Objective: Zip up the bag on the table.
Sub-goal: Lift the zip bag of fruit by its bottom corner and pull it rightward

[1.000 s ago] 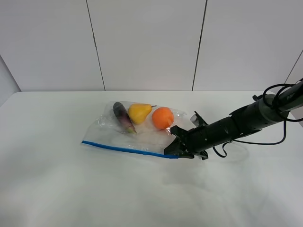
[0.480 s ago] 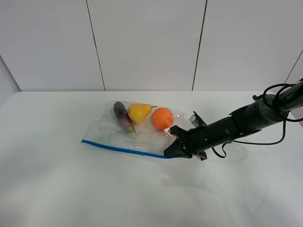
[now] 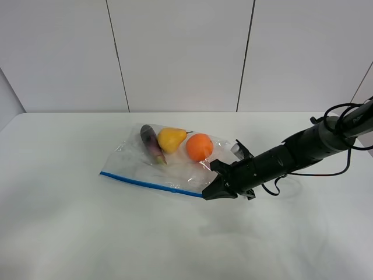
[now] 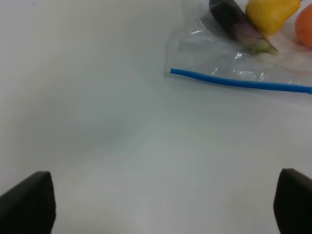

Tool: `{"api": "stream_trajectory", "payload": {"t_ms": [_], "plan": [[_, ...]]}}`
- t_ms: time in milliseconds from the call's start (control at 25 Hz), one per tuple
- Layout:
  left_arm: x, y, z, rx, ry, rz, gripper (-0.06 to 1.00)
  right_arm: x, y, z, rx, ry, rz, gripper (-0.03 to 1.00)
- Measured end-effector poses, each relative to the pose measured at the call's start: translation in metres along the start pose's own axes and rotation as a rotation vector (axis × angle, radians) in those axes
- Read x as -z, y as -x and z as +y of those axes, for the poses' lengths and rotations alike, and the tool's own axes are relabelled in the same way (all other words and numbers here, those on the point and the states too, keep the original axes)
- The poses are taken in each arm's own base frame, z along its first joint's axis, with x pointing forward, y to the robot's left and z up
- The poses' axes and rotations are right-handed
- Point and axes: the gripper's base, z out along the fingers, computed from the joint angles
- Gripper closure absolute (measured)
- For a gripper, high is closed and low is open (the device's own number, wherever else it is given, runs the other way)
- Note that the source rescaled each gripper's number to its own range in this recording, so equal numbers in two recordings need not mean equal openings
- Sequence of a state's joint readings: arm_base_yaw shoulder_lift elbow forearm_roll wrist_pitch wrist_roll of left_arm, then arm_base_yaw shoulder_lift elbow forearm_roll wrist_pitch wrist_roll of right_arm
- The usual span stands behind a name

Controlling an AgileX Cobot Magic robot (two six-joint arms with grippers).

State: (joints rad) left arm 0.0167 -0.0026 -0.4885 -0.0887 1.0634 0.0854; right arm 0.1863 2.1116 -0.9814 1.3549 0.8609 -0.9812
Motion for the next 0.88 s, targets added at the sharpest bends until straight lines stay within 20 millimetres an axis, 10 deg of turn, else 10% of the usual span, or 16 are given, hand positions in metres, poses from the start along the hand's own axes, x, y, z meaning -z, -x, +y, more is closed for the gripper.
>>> {"api": "stream_trajectory", "payload": {"t_ms": [880], "plan": [[0.001,0.001,0.000,0.000,0.000,-0.006,-0.06,0.038,0.025,0.055,0.146,0.122,-0.050,0.97]]}}
